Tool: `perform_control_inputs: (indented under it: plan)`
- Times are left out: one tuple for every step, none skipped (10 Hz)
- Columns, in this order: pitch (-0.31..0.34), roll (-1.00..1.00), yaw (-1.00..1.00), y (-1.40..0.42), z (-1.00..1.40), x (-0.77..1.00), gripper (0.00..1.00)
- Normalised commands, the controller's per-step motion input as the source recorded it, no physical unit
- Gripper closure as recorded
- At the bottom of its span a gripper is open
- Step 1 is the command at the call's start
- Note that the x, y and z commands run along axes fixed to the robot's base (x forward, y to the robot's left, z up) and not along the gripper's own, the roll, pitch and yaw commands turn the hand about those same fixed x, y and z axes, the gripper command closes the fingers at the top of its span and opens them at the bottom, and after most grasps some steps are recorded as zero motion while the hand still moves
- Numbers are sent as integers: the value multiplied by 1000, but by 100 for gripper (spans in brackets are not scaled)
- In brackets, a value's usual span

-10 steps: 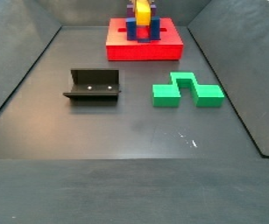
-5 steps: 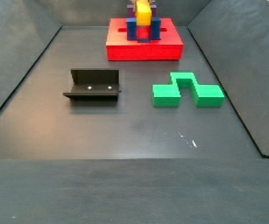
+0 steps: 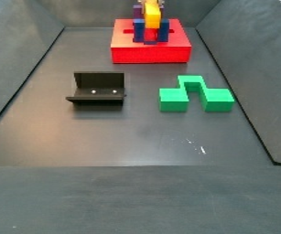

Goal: Pick up the yellow object. Move up. Move to above the board. Insert the yellow object.
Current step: Insert the yellow object.

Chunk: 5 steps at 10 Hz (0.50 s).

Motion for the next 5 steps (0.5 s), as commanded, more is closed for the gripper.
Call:
perform_control_inputs:
  plan:
    - [24,139,0,0,-31,0,100]
    - [26,130,0,-29,-11,0,100]
    - [26,117,0,-49,0,0,100]
    - [7,0,0,0,0,31,100]
    - [10,121,0,3,-240,29,100]
